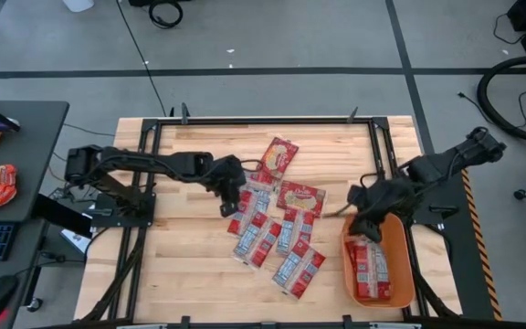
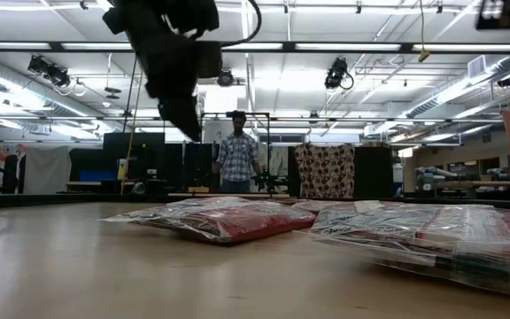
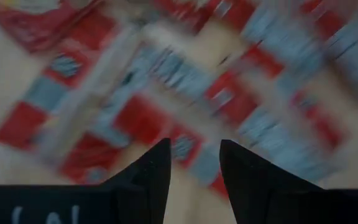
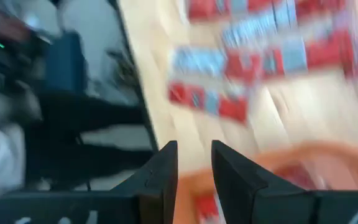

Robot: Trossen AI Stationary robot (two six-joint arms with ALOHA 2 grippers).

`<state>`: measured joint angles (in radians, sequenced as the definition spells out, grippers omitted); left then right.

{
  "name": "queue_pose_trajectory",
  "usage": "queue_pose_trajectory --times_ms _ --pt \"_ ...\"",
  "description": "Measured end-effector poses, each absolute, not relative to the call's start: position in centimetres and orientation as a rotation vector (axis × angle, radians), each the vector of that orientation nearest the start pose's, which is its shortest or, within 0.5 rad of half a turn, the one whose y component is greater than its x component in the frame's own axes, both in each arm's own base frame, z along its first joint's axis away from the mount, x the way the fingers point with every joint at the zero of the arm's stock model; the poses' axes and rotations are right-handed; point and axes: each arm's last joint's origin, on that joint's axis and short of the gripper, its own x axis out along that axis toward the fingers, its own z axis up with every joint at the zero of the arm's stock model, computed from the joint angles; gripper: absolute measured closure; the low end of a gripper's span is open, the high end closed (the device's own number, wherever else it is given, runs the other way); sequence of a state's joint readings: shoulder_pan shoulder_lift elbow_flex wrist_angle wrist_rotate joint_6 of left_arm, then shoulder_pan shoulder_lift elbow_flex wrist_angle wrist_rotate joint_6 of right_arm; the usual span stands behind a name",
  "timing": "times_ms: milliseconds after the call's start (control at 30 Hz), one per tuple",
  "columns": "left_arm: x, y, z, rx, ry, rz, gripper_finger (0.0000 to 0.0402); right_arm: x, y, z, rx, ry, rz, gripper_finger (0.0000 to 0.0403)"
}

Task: Sort popcorn bags into baskets
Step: Put the red popcorn bag into the orange bin

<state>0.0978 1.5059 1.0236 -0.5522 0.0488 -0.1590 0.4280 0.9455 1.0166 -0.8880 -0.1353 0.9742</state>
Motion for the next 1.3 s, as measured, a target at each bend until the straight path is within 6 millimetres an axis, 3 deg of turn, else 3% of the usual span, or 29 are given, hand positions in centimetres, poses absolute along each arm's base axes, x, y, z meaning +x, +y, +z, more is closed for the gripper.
queue_pose_trajectory --times_ms 100,267,467,600,767,867,1100,1300 --pt "29.6 3.0 21.9 -0.074 1.059 0.184 0.026 16.1 6.9 35.0 0.755 0.853 0.083 0.0301" --pt "30.1 3.3 22.4 -0.145 1.002 0.144 0.026 16.9 5.6 37.4 0.613 0.609 -0.049 0.0301" --pt "31.0 2.3 27.2 -0.393 0.877 -0.025 0.026 18.9 4.6 36.2 0.278 0.49 -0.379 0.03" --pt "31.8 1.9 30.8 -0.524 0.79 -0.173 0.026 20.9 4.0 34.3 0.048 0.516 -0.508 0.0299" --pt "32.2 2.0 33.5 -0.508 0.709 -0.185 0.026 23.2 2.7 31.8 0.02 0.613 -0.526 0.03" --pt "32.2 2.3 33.5 -0.45 0.698 -0.09 0.026 24.0 1.6 31.6 0.115 0.677 -0.407 0.0301" --pt "32.2 3.2 31.5 -0.115 0.728 0.202 0.026 23.5 0.1 35.0 0.266 0.747 -0.188 0.0302" --pt "32.1 4.1 29.9 0.059 0.716 0.387 0.026 22.5 -0.7 38.2 0.303 0.731 -0.168 0.0302"
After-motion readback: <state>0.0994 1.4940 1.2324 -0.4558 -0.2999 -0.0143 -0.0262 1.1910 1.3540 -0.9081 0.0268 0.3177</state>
